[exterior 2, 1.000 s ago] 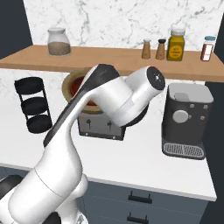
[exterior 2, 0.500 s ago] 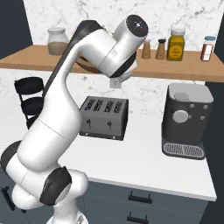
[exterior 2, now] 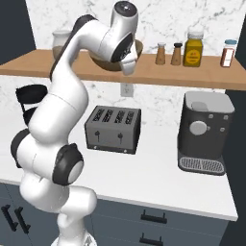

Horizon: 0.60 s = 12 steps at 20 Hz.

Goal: Pick up the bowls on the counter and stack them on top of one another in the open cabinet. Place the smaller bowl on top of the larger bowl.

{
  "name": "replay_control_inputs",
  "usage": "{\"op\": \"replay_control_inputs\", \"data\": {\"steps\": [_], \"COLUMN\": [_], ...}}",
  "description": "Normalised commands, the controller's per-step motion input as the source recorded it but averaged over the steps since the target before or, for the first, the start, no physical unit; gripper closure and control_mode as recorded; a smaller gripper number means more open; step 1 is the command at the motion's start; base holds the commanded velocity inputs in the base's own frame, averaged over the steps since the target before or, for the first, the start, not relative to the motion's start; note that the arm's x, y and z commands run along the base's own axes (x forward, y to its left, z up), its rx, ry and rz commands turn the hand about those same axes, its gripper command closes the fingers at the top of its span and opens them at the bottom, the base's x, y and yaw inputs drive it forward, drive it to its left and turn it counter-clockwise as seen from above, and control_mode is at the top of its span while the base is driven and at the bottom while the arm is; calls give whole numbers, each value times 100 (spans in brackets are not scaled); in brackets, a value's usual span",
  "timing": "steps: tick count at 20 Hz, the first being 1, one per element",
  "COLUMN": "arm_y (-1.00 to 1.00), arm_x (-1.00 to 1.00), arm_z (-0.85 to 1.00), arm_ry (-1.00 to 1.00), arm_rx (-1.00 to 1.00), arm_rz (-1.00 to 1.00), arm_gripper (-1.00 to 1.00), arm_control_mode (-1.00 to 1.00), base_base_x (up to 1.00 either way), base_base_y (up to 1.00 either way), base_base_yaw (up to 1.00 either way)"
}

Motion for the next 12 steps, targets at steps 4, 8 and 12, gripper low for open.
{"op": "replay_control_inputs", "data": {"steps": [4,8,12], "arm_y": [21,38,8], "arm_x": [100,100,21], "arm_z": [-36,-22,-3], "arm_ry": [7,4,-1], "arm_rx": [0,0,0], "arm_rz": [-24,-24,-20], "arm_gripper": [100,-100,-100], "arm_control_mode": [-100,-100,-100], "base_base_x": [0,0,0], "base_base_y": [0,0,0], "base_base_yaw": [0,0,0]}}
